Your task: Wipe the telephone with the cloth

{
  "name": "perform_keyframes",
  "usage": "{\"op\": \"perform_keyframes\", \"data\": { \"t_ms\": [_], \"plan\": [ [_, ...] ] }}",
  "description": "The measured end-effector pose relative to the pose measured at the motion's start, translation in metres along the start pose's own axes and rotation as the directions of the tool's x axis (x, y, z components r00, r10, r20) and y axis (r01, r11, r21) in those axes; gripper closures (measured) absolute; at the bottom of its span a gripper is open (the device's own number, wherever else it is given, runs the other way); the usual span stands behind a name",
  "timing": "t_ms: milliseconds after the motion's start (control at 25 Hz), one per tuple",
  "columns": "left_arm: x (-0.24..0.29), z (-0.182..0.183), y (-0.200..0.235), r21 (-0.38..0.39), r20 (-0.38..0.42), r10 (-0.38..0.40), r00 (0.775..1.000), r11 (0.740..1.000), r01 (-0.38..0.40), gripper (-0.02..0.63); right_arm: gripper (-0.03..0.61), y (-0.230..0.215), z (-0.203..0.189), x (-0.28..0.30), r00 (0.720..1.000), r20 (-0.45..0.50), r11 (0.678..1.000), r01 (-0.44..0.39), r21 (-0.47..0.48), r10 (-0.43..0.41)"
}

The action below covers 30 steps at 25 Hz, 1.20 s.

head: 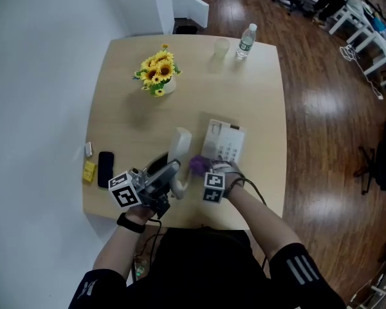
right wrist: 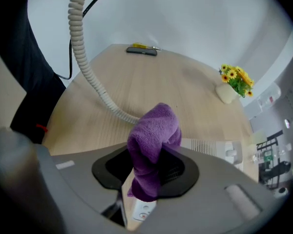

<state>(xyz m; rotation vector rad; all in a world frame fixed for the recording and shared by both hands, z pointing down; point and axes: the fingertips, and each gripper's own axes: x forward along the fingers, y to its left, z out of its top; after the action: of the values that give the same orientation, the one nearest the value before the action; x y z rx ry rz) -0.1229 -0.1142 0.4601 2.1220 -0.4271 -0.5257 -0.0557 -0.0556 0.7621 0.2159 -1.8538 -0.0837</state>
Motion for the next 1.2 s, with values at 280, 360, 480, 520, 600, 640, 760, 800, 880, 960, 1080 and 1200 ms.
{"op": "perform_keyframes", "data": {
  "t_ms": [280, 360, 480, 520, 600, 640, 760, 800, 880, 960, 1080, 1200],
  "plan": [
    [0.0, -0.008, 0.009, 0.008, -0.013, 0.041, 0.999, 0.999, -0.041, 0.405, 0.445, 0.034, 0.019, -0.033, 0.952, 0.208, 0.942, -0.268, 0.201, 0.226],
    [0.003, -0.013, 0.014, 0.023, -0.026, 0.075, 0.997, 0.997, -0.074, 0.405, 0.445, 0.042, 0.022, -0.052, 0.938, 0.281, 0.933, -0.273, 0.235, 0.204],
    [0.007, -0.021, 0.036, 0.094, -0.054, 0.203, 0.978, 0.976, -0.198, 0.405, 0.445, 0.04, 0.02, -0.09, 0.917, 0.387, 0.914, -0.237, 0.329, 0.099],
    [0.009, -0.024, 0.047, 0.126, -0.066, 0.257, 0.964, 0.961, -0.248, 0.405, 0.443, 0.037, 0.018, -0.104, 0.906, 0.419, 0.903, -0.224, 0.368, 0.055],
    [0.016, -0.034, 0.069, 0.182, -0.087, 0.346, 0.934, 0.927, -0.327, 0.405, 0.443, 0.029, 0.01, -0.132, 0.882, 0.471, 0.873, -0.206, 0.442, -0.031],
    [0.021, -0.04, 0.079, 0.203, -0.097, 0.38, 0.92, 0.912, -0.355, 0.405, 0.443, 0.026, 0.004, -0.146, 0.87, 0.487, 0.86, -0.197, 0.472, -0.068],
    [0.038, -0.056, 0.108, 0.247, -0.117, 0.464, 0.878, 0.87, -0.427, 0.405, 0.443, 0.013, -0.02, -0.178, 0.855, 0.49, 0.84, -0.136, 0.525, -0.168],
    [0.044, -0.061, 0.117, 0.263, -0.122, 0.492, 0.862, 0.854, -0.45, 0.405, 0.443, 0.009, -0.03, -0.186, 0.853, 0.482, 0.833, -0.111, 0.541, -0.2],
    [0.056, -0.074, 0.135, 0.296, -0.139, 0.547, 0.825, 0.818, -0.493, 0.405, 0.443, 0.005, -0.049, -0.202, 0.845, 0.468, 0.805, -0.079, 0.588, -0.259],
    [0.066, -0.09, 0.155, 0.322, -0.158, 0.607, 0.779, 0.777, -0.541, 0.405, 0.443, 0.005, -0.067, -0.215, 0.837, 0.456, 0.77, -0.067, 0.635, -0.303],
    [0.074, -0.108, 0.183, 0.384, -0.169, 0.698, 0.696, 0.697, -0.605, 0.405, 0.443, 0.014, -0.085, -0.221, 0.839, 0.441, 0.742, -0.069, 0.667, -0.319],
    [0.08, -0.122, 0.199, 0.463, -0.176, 0.75, 0.637, 0.635, -0.619, 0.405, 0.443, 0.026, -0.097, -0.22, 0.846, 0.43, 0.727, -0.075, 0.683, -0.316]
  ]
}}
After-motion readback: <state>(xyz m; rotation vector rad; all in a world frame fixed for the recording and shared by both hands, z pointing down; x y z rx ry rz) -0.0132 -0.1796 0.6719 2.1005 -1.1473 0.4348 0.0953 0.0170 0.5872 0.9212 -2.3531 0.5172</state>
